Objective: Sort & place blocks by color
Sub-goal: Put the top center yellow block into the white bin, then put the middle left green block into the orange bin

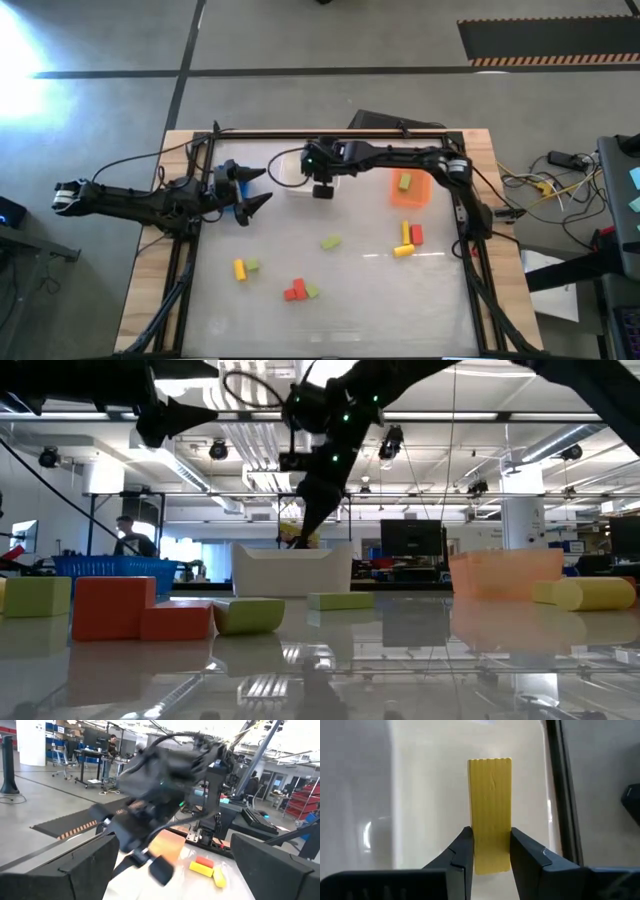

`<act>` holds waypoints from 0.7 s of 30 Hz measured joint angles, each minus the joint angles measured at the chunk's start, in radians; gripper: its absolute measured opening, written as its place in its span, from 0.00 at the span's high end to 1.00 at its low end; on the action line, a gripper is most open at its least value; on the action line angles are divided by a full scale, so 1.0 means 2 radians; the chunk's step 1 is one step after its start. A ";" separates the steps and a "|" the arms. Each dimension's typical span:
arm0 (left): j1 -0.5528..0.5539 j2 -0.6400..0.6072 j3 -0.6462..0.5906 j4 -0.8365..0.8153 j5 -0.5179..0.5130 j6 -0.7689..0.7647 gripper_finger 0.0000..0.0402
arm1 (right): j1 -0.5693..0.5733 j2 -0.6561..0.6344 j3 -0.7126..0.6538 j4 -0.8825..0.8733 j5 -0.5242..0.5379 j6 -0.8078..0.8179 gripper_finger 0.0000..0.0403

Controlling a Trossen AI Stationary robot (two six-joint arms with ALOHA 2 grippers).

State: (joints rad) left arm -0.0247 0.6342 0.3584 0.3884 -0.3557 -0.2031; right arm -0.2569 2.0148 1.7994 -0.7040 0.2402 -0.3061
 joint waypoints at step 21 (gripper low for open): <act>0.000 0.000 0.000 0.002 0.000 0.002 0.09 | -0.015 0.122 0.135 -0.043 -0.003 -0.005 0.60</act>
State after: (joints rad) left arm -0.0246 0.6339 0.3584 0.3923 -0.3553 -0.1989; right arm -0.2869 2.2594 2.0691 -0.7895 0.2344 -0.3161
